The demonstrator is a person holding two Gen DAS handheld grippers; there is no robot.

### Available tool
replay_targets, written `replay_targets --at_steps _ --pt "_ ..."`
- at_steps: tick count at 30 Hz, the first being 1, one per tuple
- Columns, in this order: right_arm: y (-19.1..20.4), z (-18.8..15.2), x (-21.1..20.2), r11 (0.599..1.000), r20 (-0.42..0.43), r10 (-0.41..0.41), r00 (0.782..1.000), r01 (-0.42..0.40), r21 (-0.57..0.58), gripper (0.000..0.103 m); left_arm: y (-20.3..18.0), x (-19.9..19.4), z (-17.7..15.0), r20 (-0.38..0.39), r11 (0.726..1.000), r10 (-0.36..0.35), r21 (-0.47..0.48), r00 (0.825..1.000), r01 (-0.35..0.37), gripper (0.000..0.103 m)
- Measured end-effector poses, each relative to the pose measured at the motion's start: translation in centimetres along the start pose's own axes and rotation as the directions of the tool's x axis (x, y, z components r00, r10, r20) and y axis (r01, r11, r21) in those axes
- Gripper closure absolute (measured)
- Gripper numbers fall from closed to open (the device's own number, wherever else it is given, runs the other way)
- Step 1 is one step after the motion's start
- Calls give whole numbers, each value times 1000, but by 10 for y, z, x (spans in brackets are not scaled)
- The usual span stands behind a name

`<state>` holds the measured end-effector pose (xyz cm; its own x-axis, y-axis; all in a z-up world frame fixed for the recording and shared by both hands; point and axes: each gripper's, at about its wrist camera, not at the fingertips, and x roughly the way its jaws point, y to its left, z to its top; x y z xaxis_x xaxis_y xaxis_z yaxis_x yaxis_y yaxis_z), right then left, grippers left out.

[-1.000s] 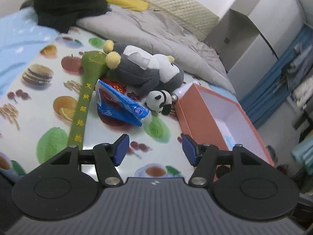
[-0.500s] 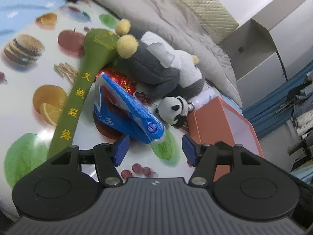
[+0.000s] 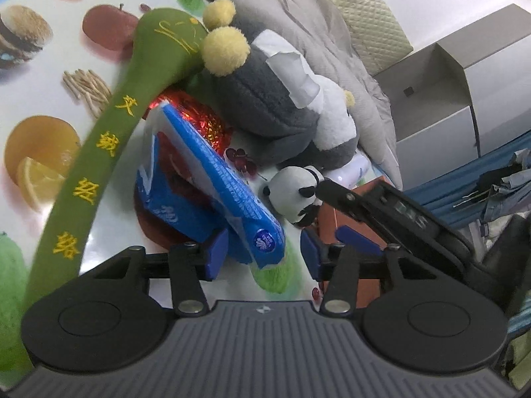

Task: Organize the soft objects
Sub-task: 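Grasp the blue snack bag with the left tool while the right grasps the small panda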

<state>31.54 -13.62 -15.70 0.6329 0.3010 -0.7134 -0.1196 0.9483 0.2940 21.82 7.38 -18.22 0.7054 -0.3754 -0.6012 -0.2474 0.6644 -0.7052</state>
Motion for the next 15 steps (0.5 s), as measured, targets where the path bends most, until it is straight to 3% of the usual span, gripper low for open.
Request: replay_targets --at_steps 10,12,15 --pt "-8 9 50 997 -53 -11 999 14 73 30 6 16 1 -2 1000 -13 -21 1000 13 83" --pt "-3 8 55 999 -67 -33 997 35 34 42 8 15 1 -5 1000 -20 -23 1000 20 89" --pt "-1 8 53 999 -64 -45 997 46 14 48 8 10 0 0 1000 -28 -11 1000 28 94"
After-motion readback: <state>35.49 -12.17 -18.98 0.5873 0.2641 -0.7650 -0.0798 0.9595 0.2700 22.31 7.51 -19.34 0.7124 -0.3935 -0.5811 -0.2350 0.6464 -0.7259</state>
